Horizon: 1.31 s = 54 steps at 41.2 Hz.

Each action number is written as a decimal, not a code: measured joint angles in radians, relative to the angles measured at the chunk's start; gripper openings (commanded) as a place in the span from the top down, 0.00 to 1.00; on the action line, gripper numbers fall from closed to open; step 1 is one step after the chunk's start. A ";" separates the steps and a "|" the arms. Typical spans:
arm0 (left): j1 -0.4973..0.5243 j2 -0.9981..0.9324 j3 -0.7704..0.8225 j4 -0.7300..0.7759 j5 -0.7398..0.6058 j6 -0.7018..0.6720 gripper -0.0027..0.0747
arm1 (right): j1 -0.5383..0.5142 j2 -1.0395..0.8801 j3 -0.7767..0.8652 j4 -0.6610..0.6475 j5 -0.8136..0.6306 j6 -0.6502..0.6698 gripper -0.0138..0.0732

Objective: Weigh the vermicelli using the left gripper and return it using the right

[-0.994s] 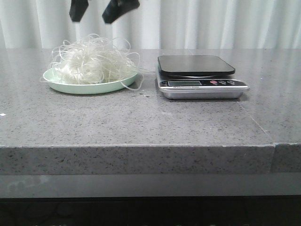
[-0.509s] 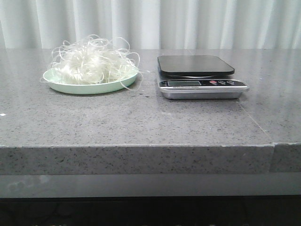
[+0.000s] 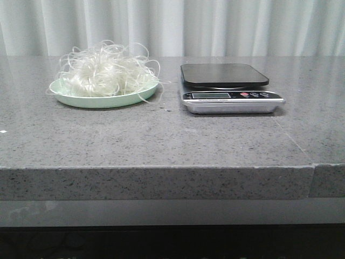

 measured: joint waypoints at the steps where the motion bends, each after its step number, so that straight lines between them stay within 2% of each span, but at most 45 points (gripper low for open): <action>1: 0.000 0.000 0.000 0.000 0.000 0.000 0.36 | -0.009 -0.037 0.019 -0.003 0.005 0.000 0.23; 12: 0.000 0.000 0.000 0.000 -0.002 0.000 0.36 | -0.039 -0.355 0.221 -0.015 0.054 0.000 0.23; 22: 0.000 0.000 0.000 0.000 -0.003 0.000 0.36 | -0.039 -0.467 0.317 -0.015 0.074 0.000 0.26; 25: 0.000 0.000 0.000 0.000 -0.003 0.000 0.42 | -0.039 -0.469 0.319 -0.015 0.076 0.000 0.32; 34: 0.000 0.000 0.000 0.000 -0.003 0.000 0.66 | -0.039 -0.469 0.321 -0.015 0.076 0.000 0.57; 40: 0.000 0.000 0.000 0.000 -0.003 0.000 0.77 | -0.039 -0.469 0.321 -0.015 0.076 0.000 0.63; 54: 0.000 0.000 0.000 0.000 -0.003 0.000 0.78 | -0.039 -0.469 0.321 -0.015 0.076 0.000 0.64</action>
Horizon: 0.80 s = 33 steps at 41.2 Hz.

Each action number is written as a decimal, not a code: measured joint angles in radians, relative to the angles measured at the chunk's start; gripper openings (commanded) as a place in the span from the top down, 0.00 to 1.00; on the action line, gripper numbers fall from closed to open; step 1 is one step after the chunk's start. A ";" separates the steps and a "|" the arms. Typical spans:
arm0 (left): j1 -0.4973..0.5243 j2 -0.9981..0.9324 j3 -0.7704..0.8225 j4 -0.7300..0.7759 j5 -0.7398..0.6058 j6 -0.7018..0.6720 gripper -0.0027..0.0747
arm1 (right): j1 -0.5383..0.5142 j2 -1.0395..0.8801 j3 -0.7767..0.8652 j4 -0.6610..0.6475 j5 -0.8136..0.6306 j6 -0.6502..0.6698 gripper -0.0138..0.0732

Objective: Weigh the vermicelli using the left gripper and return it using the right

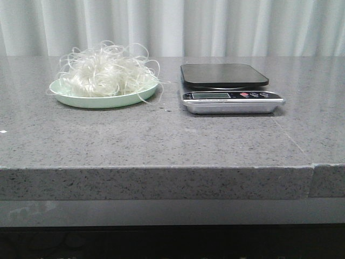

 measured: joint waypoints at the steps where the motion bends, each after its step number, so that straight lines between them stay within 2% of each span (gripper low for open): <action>1: 0.000 0.000 0.000 0.000 0.000 0.000 0.78 | 0.000 0.000 0.000 0.000 0.000 0.000 0.64; 25: 0.002 -0.010 0.017 0.000 -0.011 0.000 0.78 | 0.000 0.000 0.000 0.000 0.000 0.000 0.64; 33: 0.117 -0.111 0.172 0.000 -0.141 0.000 0.78 | 0.000 0.000 0.000 0.000 0.000 0.000 0.64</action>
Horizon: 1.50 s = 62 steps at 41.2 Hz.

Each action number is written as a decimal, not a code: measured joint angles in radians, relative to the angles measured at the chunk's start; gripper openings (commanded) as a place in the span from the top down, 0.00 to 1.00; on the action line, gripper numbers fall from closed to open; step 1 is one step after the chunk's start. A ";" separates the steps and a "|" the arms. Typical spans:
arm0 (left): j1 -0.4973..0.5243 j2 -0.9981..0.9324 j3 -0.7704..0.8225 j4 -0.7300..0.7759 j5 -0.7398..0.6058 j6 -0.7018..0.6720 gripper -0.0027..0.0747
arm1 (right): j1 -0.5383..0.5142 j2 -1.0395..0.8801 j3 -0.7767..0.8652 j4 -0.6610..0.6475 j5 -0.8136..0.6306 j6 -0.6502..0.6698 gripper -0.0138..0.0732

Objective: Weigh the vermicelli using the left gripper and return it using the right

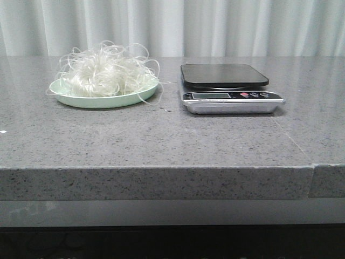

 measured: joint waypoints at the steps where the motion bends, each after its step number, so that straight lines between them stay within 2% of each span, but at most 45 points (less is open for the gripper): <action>1: 0.018 -0.016 0.027 0.000 -0.024 0.000 0.78 | 0.000 0.000 0.000 0.000 0.000 0.000 0.64; 14: 0.280 -0.312 0.521 -0.008 -0.452 0.000 0.78 | 0.000 0.000 0.000 0.000 0.000 0.000 0.64; 21: 0.320 -0.408 0.660 -0.011 -0.536 0.000 0.78 | 0.000 0.000 0.000 0.000 0.000 0.000 0.64; 36: 0.330 -0.408 0.672 0.006 -0.549 -0.008 0.78 | -0.002 0.000 0.000 -0.002 0.000 0.000 0.64; 47: 0.344 -0.408 0.672 0.091 -0.548 -0.122 0.78 | -0.002 0.000 0.000 -0.004 0.000 0.000 0.64; 62: 0.365 -0.408 0.672 0.101 -0.551 -0.132 0.78 | -0.002 0.000 0.000 -0.004 0.000 0.000 0.64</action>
